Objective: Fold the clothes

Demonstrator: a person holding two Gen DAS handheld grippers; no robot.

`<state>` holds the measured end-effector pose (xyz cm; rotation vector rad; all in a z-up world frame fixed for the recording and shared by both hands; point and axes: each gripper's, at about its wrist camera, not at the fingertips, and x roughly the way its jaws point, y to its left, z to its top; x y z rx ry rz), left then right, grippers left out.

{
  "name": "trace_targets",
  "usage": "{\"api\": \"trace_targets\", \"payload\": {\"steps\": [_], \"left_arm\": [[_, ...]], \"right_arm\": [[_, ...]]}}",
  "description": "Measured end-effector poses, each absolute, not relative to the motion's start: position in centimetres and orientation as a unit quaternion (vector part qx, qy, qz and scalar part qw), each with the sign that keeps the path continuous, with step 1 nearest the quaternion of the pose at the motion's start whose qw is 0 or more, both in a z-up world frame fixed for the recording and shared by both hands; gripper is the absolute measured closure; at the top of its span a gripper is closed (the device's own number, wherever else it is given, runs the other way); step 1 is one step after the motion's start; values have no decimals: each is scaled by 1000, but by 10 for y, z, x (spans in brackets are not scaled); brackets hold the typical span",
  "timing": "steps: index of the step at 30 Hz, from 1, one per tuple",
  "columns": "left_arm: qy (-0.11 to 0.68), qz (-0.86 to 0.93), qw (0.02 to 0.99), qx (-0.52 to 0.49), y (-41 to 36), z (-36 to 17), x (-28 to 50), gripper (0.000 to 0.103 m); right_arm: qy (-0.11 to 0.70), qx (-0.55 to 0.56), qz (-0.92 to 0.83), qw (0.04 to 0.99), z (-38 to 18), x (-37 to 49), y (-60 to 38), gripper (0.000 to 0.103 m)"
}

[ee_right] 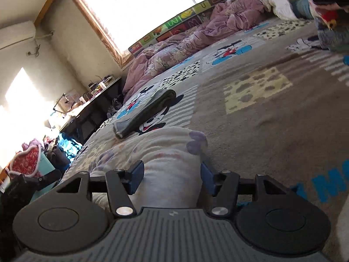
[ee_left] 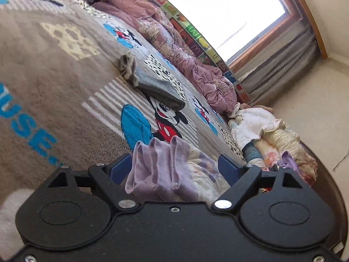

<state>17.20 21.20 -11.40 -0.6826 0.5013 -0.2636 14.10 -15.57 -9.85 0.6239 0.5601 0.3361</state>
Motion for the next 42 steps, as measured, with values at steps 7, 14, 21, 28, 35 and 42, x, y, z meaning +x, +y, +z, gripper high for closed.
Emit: {"api": "trace_targets", "payload": {"steps": [7, 14, 21, 28, 35, 42], "left_arm": [[284, -120, 878, -367, 203, -125, 192, 13], [325, -111, 848, -402, 194, -136, 211, 13], [322, -138, 839, -417, 189, -131, 200, 41], [344, -144, 821, -433, 197, -126, 169, 33], [360, -167, 802, -447, 200, -141, 162, 23], [348, -190, 821, -410, 176, -139, 165, 37]], "right_arm": [[293, 467, 160, 819, -150, 149, -175, 33], [313, 449, 181, 817, -155, 173, -163, 33], [312, 463, 194, 807, -145, 176, -153, 49], [337, 417, 172, 826, -115, 151, -169, 39], [333, 452, 179, 808, -153, 123, -180, 33], [305, 476, 194, 802, -158, 129, -166, 45]]}}
